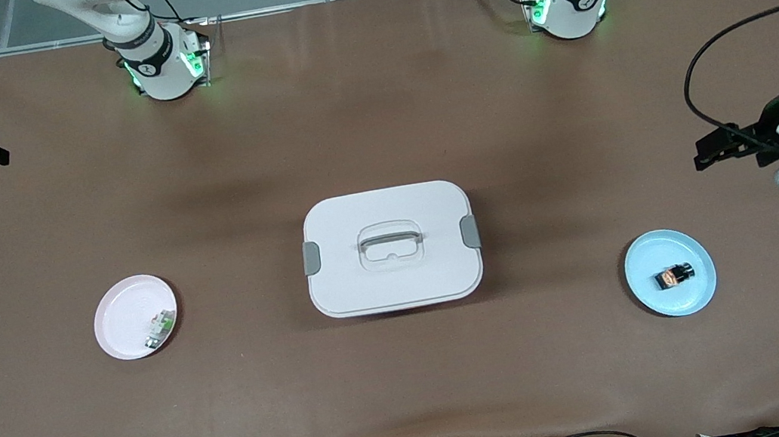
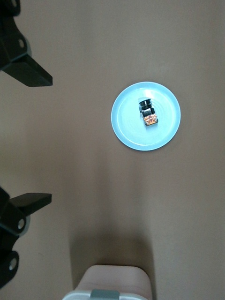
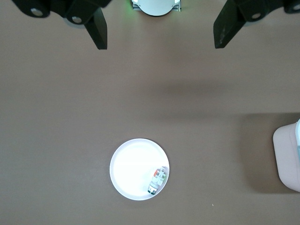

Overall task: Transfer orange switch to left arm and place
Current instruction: 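Open the left gripper and lift it away from the plate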

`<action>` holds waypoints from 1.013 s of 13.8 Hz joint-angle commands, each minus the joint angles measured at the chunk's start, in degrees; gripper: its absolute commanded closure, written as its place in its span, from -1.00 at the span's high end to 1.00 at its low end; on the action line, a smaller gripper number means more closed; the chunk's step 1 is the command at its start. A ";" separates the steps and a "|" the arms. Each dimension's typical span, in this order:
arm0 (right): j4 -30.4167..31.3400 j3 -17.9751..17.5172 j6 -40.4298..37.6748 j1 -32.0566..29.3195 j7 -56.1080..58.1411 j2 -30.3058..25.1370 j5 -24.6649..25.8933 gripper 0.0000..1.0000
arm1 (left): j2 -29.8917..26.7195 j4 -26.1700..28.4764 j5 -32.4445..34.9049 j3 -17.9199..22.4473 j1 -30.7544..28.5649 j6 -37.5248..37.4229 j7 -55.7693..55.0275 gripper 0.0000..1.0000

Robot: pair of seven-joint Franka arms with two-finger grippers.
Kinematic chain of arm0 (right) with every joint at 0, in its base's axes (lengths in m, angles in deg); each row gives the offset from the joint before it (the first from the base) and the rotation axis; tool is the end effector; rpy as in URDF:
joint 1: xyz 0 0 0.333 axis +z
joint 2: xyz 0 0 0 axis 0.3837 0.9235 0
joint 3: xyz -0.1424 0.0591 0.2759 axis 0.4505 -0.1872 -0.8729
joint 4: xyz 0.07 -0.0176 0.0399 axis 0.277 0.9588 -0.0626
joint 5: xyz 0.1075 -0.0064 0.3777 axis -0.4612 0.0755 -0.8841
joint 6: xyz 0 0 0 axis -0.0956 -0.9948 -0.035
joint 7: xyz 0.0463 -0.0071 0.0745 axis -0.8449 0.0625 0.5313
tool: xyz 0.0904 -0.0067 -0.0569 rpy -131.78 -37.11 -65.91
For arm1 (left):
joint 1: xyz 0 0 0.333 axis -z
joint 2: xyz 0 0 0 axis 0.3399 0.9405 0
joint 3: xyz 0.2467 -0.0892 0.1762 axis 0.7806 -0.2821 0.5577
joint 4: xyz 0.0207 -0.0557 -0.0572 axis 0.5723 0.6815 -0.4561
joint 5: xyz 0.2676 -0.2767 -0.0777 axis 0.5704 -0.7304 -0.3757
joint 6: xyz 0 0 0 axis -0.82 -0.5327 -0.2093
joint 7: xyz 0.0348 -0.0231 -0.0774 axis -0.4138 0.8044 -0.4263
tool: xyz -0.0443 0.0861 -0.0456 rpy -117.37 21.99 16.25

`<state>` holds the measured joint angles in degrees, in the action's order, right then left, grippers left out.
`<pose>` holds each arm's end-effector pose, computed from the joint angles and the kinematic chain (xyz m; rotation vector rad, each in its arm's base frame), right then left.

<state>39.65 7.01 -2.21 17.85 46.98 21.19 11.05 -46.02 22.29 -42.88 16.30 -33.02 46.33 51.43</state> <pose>0.4964 -0.0357 0.6375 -3.1167 -0.0131 0.1286 0.6102 -0.0274 0.5657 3.0839 -0.0779 -0.0289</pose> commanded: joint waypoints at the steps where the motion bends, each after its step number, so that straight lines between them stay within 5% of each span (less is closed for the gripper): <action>1: -2.15 -0.33 -1.81 -0.65 -0.28 0.27 0.51 1.00 | -3.65 0.86 -0.01 -0.19 -0.47 -3.17 -1.63 1.00; 10: -2.15 -0.24 -2.88 -0.74 -0.72 0.53 0.77 1.00 | -6.55 -4.25 1.04 0.59 1.44 -9.69 -3.02 1.00; 14: -2.15 -0.24 -2.96 -0.65 -0.72 0.54 0.77 1.00 | -11.30 1.29 3.24 8.58 10.59 -10.31 -4.88 1.00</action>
<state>38.59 7.28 -4.27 17.81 46.97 21.31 11.10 -53.84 19.99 -40.78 21.42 -25.50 36.00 47.21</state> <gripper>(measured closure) 0.000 0.000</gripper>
